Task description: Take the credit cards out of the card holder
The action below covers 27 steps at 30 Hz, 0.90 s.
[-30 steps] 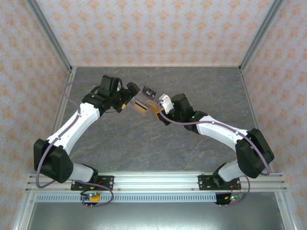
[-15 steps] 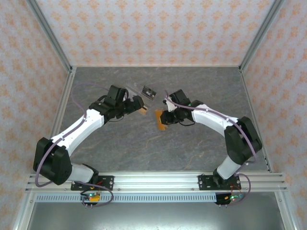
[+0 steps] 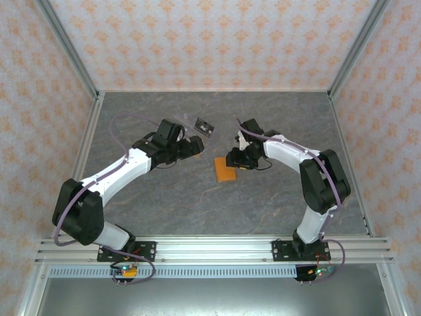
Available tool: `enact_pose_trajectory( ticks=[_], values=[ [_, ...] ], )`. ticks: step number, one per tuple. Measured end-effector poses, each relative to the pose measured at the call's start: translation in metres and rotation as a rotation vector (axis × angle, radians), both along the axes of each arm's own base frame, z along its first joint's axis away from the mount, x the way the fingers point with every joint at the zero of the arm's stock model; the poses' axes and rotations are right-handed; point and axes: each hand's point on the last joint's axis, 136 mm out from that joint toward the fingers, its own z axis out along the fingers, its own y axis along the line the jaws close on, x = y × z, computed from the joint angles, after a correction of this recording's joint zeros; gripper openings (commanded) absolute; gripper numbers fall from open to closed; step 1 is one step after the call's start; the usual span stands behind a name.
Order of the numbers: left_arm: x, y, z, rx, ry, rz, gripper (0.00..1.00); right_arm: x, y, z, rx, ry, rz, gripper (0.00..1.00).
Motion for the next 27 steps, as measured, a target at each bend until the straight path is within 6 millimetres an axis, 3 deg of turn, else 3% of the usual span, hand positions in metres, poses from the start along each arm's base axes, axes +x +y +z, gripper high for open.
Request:
enact_pose_trajectory(
  ticks=[5, 10, 16, 27],
  values=[
    [-0.001, -0.007, -0.001, -0.002, -0.001, -0.018, 1.0, 0.002, -0.007, -0.003, -0.039, -0.008, -0.014, 0.46],
    [-0.007, -0.014, -0.018, -0.001, 0.032, -0.029, 0.93, 0.002, -0.004, -0.007, -0.04, 0.005, -0.012, 0.34],
    [-0.015, -0.029, -0.041, -0.016, 0.094, -0.057, 0.73, 0.0, 0.002, -0.028, -0.058, 0.056, 0.002, 0.29],
    [-0.021, -0.048, -0.069, -0.061, 0.16, -0.085, 0.51, -0.012, 0.039, -0.026, 0.012, 0.068, 0.1, 0.29]
  ],
)
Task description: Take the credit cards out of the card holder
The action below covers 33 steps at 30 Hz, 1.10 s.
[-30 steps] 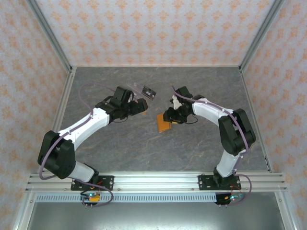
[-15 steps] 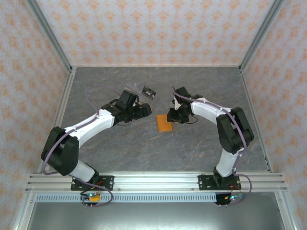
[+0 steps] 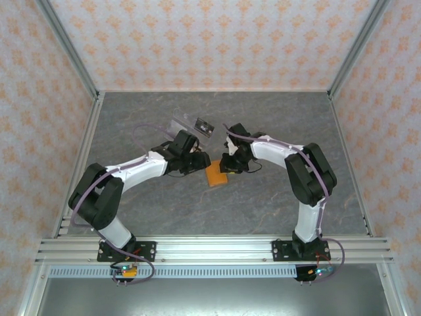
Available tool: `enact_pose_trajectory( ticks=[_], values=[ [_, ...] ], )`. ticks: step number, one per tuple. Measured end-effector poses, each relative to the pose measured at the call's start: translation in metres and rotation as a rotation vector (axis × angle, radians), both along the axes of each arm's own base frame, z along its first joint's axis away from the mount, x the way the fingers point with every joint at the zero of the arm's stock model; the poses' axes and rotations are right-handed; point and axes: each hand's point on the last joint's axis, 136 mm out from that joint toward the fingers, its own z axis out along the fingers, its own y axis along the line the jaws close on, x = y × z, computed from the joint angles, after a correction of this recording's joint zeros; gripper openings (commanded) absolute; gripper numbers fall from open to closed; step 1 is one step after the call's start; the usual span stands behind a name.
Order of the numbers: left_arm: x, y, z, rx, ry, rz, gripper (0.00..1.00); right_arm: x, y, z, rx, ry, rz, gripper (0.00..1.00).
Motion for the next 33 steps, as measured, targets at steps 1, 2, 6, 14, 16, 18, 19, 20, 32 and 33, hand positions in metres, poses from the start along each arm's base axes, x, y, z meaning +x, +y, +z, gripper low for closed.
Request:
enact_pose_trajectory(
  ticks=[1, 2, 6, 14, 16, 18, 19, 20, 32, 33],
  values=[
    [0.0, -0.001, -0.003, -0.005, 0.006, 0.001, 0.5, 0.0, 0.0, 0.0, 0.0, -0.001, -0.002, 0.3],
    [-0.001, -0.001, -0.005, -0.006, 0.01, 0.001, 0.49, 0.001, 0.0, 0.0, 0.0, -0.002, -0.003, 0.31],
    [-0.001, -0.008, -0.015, -0.027, 0.033, 0.0, 0.4, 0.004, -0.003, 0.005, -0.012, -0.028, -0.011, 0.31],
    [-0.001, -0.017, -0.028, -0.058, 0.059, 0.002, 0.32, 0.007, -0.001, 0.011, -0.038, -0.057, -0.004, 0.31],
    [-0.002, -0.016, -0.03, -0.059, 0.068, 0.014, 0.32, 0.01, 0.004, 0.016, -0.051, -0.082, 0.007, 0.31],
    [-0.003, -0.015, -0.033, -0.057, 0.076, 0.021, 0.32, 0.011, 0.008, 0.02, -0.063, -0.104, 0.021, 0.33],
    [-0.003, -0.015, -0.035, -0.058, 0.078, 0.023, 0.32, 0.011, 0.009, 0.021, -0.07, -0.115, 0.029, 0.33],
    [-0.003, -0.015, -0.037, -0.058, 0.082, 0.026, 0.32, 0.011, 0.01, 0.022, -0.076, -0.122, 0.038, 0.34],
    [-0.004, -0.016, -0.051, -0.08, 0.102, 0.065, 0.28, 0.005, 0.019, 0.012, -0.151, -0.117, 0.114, 0.41],
    [-0.004, -0.016, -0.051, -0.084, 0.101, 0.067, 0.27, 0.004, 0.018, 0.011, -0.154, -0.112, 0.117, 0.41]
  ],
)
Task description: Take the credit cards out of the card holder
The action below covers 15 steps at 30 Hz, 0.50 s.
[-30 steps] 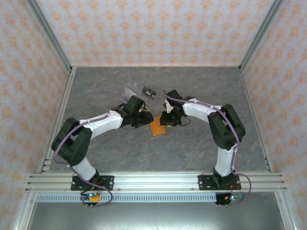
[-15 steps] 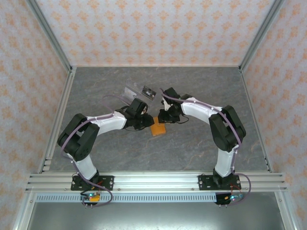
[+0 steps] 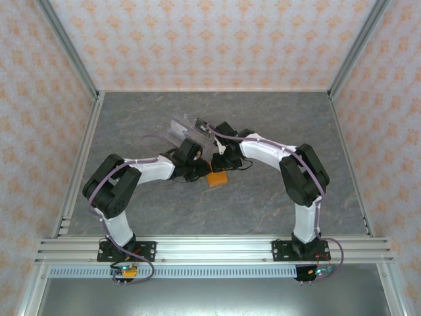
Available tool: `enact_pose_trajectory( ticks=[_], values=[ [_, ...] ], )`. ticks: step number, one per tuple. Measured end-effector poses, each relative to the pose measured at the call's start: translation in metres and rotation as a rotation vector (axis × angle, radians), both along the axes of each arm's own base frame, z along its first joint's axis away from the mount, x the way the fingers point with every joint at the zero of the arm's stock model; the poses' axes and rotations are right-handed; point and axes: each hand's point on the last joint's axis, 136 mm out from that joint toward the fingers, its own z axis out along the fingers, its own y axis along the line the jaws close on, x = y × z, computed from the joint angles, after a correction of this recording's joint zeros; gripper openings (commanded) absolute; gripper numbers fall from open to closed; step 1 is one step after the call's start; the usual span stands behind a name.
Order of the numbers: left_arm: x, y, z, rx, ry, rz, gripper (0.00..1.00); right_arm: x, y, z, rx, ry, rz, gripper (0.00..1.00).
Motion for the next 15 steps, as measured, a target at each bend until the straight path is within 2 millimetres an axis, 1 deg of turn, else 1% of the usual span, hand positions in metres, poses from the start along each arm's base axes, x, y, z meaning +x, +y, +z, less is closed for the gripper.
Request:
enact_pose_trajectory(
  ticks=[2, 7, 15],
  values=[
    [0.0008, -0.001, 0.0007, -0.009, -0.003, 0.004, 0.26, -0.0007, -0.0006, -0.0035, -0.007, 0.009, 0.003, 0.41],
    [0.0006, -0.0022, 0.001, -0.02, 0.001, 0.009, 0.25, -0.0003, 0.0006, -0.0063, -0.012, 0.016, 0.014, 0.47],
    [0.0004, -0.0034, 0.0001, -0.042, 0.0, 0.017, 0.23, 0.0002, -0.0001, -0.0092, -0.023, 0.023, 0.013, 0.45]
  ],
)
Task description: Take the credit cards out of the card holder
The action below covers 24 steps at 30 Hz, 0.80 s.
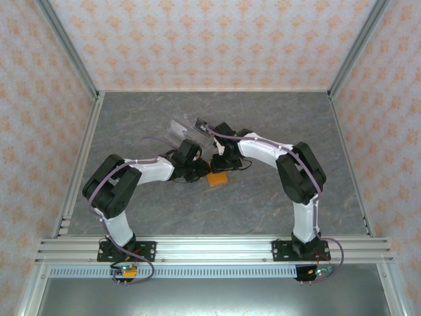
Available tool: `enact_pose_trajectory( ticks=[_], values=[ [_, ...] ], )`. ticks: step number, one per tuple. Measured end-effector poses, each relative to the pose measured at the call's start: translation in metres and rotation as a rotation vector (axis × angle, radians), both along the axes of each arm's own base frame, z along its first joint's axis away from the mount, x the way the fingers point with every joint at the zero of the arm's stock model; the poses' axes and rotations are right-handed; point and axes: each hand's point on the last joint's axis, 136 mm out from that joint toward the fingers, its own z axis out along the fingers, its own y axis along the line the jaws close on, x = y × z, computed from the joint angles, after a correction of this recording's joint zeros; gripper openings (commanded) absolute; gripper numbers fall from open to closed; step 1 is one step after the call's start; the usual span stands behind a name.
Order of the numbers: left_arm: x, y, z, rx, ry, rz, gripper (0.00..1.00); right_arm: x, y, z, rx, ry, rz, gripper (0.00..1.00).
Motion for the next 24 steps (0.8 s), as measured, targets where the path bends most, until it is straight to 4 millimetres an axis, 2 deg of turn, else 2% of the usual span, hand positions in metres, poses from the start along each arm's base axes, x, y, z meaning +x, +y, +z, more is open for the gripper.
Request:
enact_pose_trajectory(
  ticks=[8, 18, 24],
  values=[
    [0.0004, -0.0005, 0.0001, -0.01, 0.001, 0.008, 0.2, 0.0013, -0.0021, -0.002, -0.017, -0.001, -0.008, 0.39],
    [0.0004, -0.0004, -0.0003, -0.018, 0.011, 0.022, 0.19, 0.0037, -0.0041, -0.0009, -0.025, -0.006, -0.048, 0.23],
    [0.0027, -0.0012, -0.0022, -0.054, 0.016, 0.034, 0.19, 0.006, -0.0025, 0.0015, 0.017, -0.015, -0.091, 0.19]
  ],
)
